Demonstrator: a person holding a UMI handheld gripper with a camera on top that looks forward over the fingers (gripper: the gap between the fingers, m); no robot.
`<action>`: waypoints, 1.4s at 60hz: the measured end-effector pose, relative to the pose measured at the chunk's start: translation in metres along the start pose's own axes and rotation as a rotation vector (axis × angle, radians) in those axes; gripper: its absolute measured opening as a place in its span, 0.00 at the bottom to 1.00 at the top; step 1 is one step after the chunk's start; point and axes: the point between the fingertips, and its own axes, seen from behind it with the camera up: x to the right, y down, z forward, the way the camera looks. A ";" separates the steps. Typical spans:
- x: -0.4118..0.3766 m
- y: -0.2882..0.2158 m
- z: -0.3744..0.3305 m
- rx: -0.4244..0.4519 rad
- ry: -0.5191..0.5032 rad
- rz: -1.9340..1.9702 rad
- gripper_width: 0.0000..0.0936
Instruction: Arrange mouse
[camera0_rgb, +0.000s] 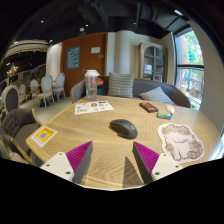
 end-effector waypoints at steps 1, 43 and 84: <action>0.005 -0.001 0.003 -0.002 0.009 -0.001 0.90; 0.074 -0.051 0.194 -0.177 0.013 0.108 0.57; 0.298 -0.015 0.040 -0.134 0.336 -0.038 0.41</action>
